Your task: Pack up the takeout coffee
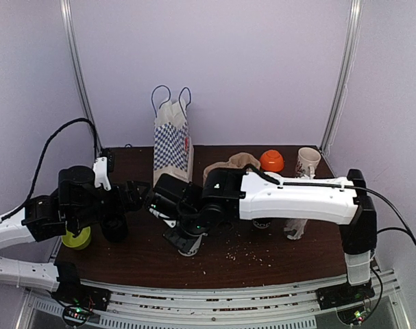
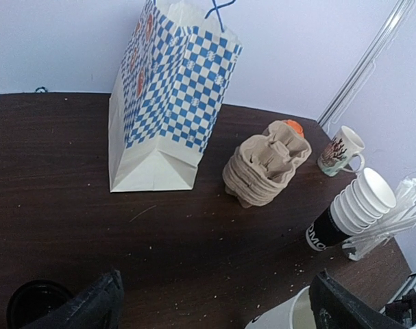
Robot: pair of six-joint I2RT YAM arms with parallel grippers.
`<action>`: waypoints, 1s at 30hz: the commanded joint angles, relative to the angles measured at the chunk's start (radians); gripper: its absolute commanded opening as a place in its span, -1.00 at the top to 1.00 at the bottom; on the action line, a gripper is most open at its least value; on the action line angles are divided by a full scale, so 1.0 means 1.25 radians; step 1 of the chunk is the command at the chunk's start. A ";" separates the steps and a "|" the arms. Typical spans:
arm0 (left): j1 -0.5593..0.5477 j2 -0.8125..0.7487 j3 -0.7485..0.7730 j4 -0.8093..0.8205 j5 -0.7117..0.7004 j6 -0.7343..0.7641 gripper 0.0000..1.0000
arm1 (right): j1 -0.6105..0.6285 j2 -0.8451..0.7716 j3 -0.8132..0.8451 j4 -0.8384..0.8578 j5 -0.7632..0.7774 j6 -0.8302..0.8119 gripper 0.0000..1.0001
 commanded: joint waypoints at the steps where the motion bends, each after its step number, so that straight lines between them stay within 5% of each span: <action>1: -0.002 -0.005 -0.025 -0.016 -0.027 -0.004 -0.97 | 0.004 0.031 -0.002 0.018 -0.010 0.008 1.00; 15: -0.002 -0.010 -0.055 -0.021 -0.044 -0.019 -0.97 | 0.005 0.073 -0.050 -0.010 0.047 0.006 1.00; 30: -0.002 0.000 -0.051 -0.012 -0.038 -0.018 -0.97 | -0.003 -0.074 -0.053 -0.026 0.073 0.042 -0.18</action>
